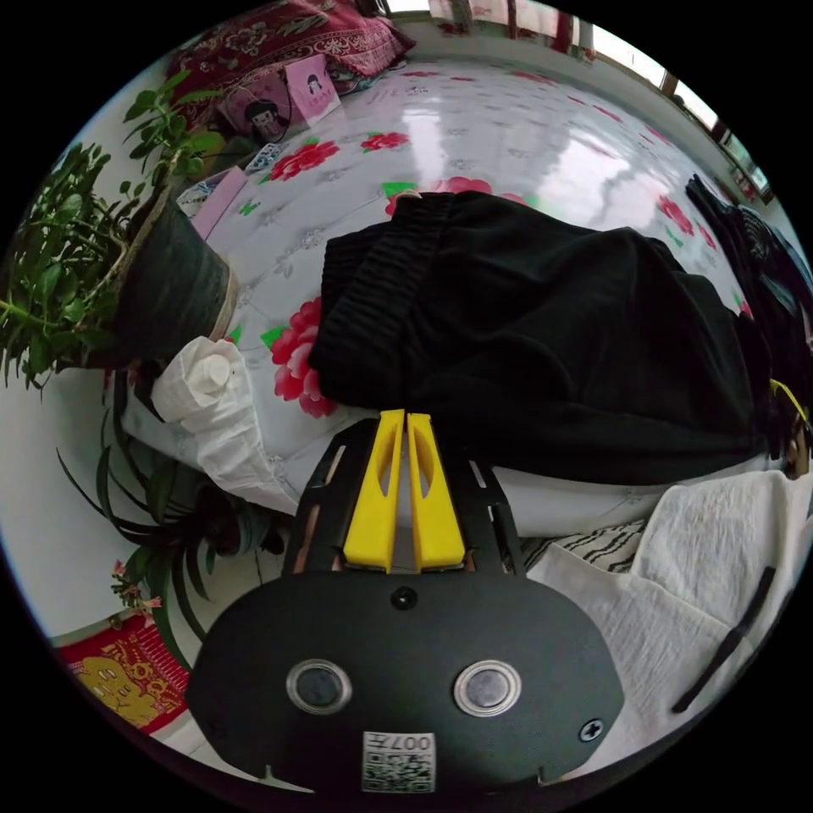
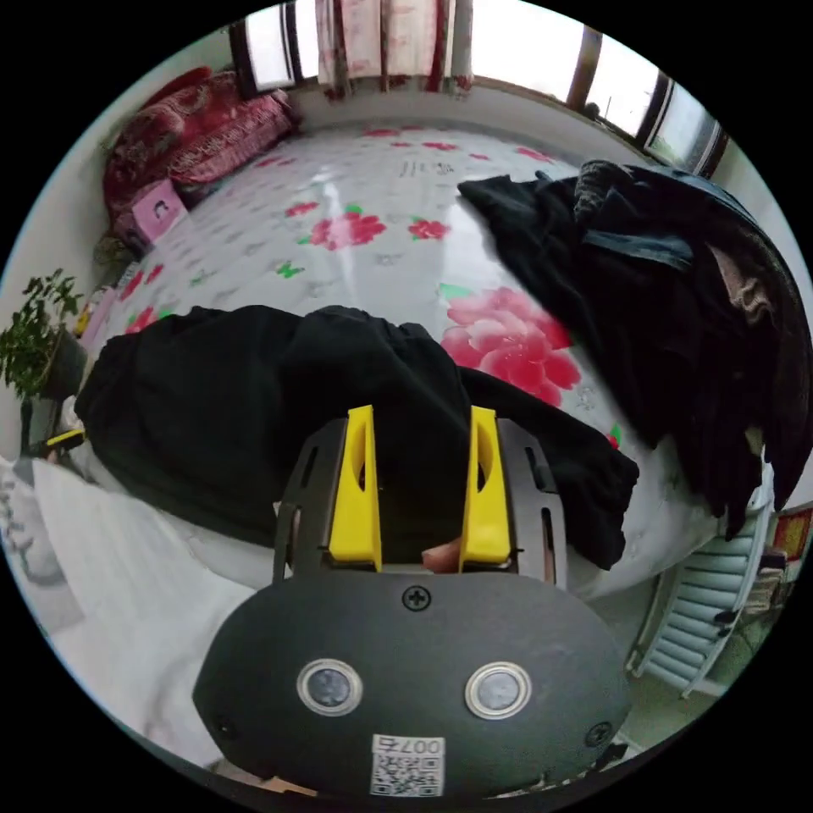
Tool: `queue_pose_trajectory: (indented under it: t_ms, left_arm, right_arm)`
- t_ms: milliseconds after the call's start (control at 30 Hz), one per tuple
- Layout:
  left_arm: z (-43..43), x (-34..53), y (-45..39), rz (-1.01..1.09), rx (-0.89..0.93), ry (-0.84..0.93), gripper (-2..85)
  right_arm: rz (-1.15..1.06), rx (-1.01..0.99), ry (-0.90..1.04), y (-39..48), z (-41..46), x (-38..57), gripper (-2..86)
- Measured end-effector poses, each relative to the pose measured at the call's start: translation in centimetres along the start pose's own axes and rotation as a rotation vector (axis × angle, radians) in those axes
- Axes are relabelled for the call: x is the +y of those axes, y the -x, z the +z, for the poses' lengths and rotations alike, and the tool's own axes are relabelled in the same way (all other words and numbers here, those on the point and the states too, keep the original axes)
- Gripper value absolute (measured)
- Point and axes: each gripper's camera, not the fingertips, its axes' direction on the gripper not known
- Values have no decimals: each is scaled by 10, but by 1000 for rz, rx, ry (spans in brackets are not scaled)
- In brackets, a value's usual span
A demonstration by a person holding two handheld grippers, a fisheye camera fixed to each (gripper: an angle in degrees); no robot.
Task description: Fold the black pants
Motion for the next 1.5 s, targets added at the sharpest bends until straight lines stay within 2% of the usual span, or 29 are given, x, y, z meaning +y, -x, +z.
queue_pose_trajectory:
  t_ms: [33,100,167,233,300,400,433,600,633,800,1033,1100,1200,1333,1400,1467,1500]
  left_arm:
    - [-1,0,-2,10,-9,-5,-10]
    - [-2,-1,-6,25,-21,-7,-10]
    - [-5,-3,-9,31,-30,-10,-10]
    - [-9,-5,-10,23,-31,-12,-10]
    - [-10,-6,-13,16,-33,-14,-10]
    - [-6,-9,-21,16,-51,-2,-10]
    - [-2,-11,-25,20,-54,8,-10]
    - [7,-24,-31,21,-53,43,-10]
    - [7,-27,-32,32,-54,49,-10]
    - [4,-27,-34,52,-62,58,-10]
    - [-2,-35,-38,45,-72,65,-10]
    - [-2,-36,-38,44,-69,66,-10]
    - [-4,-36,-42,50,-82,65,-10]
    - [-3,-31,-50,46,-57,51,-9]
    - [0,-28,-55,37,-28,43,-9]
    - [-1,-22,-53,-21,2,29,-8]
    - [-3,-20,-51,-28,10,22,-7]
  right_arm:
    - [28,-6,15,-6,6,-3,89]
    - [113,-170,138,-34,32,-12,70]
    - [124,-220,165,-46,32,-11,44]
    - [134,-259,16,-63,-3,-2,25]
    - [234,-216,-260,-99,-73,31,14]
    - [381,-131,-414,-145,-117,88,14]
    - [409,-130,-413,-154,-115,99,15]
    - [628,-138,-29,-214,-24,169,50]
    - [648,-138,-10,-217,-19,177,52]
    - [755,-207,-131,-232,-21,229,64]
    - [971,-337,-195,-278,-3,245,63]
    - [1045,-429,-176,-295,12,246,53]
    - [978,-499,-250,-302,-7,233,32]
    - [747,-320,-350,-301,-70,219,30]
    - [749,-136,-199,-305,-60,217,42]
    - [841,-68,-35,-316,-38,222,52]
    - [850,-35,-11,-314,-37,225,56]
